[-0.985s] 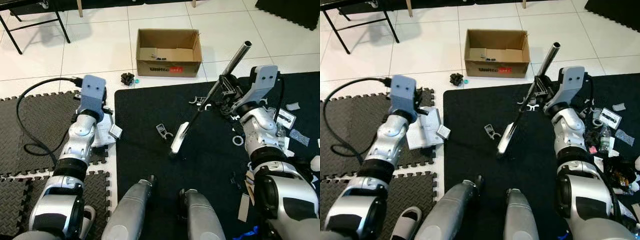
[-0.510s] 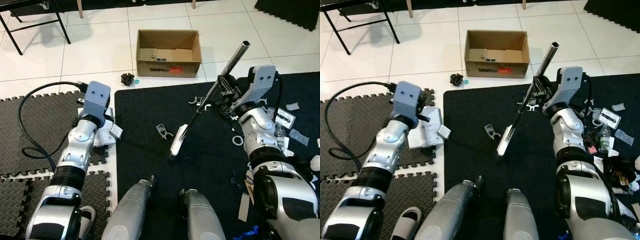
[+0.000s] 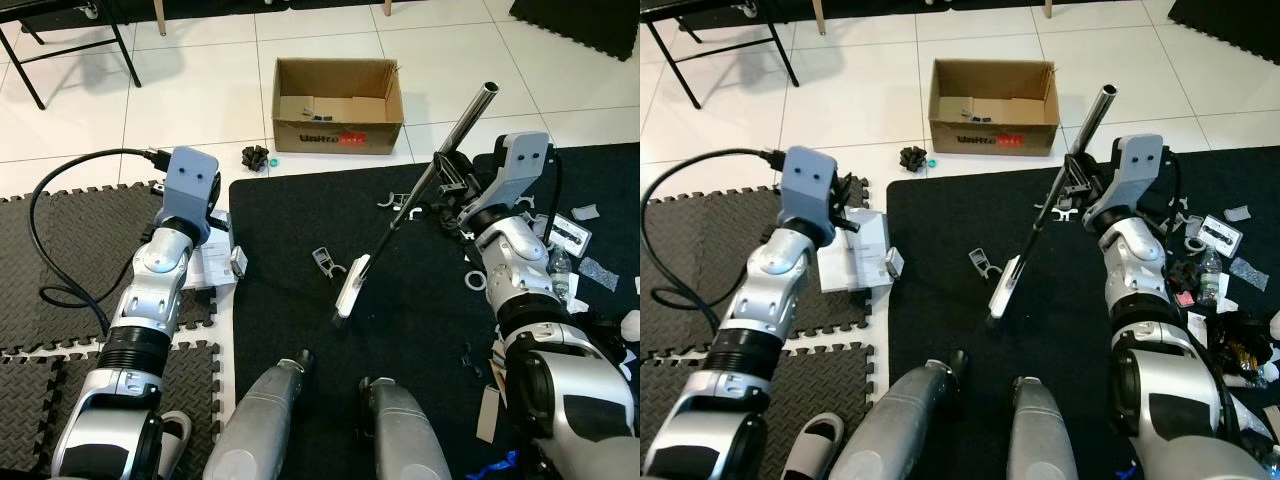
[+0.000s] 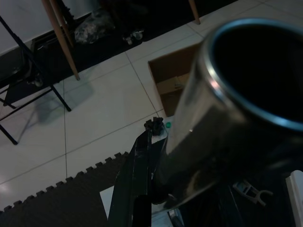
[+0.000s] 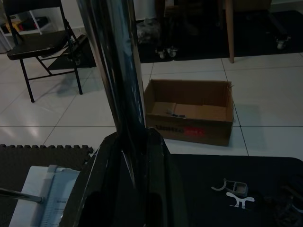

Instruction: Sweep floor

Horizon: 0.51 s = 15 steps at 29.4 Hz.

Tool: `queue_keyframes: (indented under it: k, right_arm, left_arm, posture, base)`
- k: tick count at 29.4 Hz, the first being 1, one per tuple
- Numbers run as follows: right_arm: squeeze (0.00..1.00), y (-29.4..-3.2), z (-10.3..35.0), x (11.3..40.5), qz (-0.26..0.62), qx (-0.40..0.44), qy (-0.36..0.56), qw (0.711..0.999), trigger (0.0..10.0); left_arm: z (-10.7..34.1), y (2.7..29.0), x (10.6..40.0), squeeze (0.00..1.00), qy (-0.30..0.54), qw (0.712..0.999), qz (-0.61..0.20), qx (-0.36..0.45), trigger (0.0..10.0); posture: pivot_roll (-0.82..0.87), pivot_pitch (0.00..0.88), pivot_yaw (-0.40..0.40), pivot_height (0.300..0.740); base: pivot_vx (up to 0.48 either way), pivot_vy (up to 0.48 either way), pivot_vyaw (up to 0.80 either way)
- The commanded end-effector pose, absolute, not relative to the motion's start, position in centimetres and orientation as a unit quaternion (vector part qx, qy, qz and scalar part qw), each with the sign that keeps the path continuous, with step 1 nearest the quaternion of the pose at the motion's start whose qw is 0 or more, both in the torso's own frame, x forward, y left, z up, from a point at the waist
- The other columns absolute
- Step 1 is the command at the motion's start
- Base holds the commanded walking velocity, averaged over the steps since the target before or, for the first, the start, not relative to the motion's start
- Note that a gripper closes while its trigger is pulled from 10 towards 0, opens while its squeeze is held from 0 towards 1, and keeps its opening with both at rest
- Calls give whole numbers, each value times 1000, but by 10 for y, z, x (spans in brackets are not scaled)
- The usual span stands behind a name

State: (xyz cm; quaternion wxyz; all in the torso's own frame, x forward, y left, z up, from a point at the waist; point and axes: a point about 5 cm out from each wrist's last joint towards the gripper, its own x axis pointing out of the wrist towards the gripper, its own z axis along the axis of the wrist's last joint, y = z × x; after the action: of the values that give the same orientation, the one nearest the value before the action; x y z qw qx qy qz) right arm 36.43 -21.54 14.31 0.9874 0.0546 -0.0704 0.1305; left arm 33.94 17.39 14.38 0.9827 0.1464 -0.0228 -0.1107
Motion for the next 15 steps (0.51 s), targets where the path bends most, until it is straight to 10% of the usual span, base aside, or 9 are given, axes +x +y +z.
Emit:
queue_keyframes:
  k: [1, 15]
  right_arm:
    - [0, -215, 146, 366, 131, 57, -77, 987, 10000]
    - [0, -213, 148, 367, 134, 59, -80, 986, 10000]
  left_arm:
    - [151, 157, 338, 0, -44, 982, -155, 99, 10000]
    - [160, 158, 338, 0, -54, 981, -156, 98, 10000]
  posture:
    - [61, 238, 18, 740]
    - [61, 216, 19, 740]
  base:
    - [0, 0, 0]
    - [0, 0, 0]
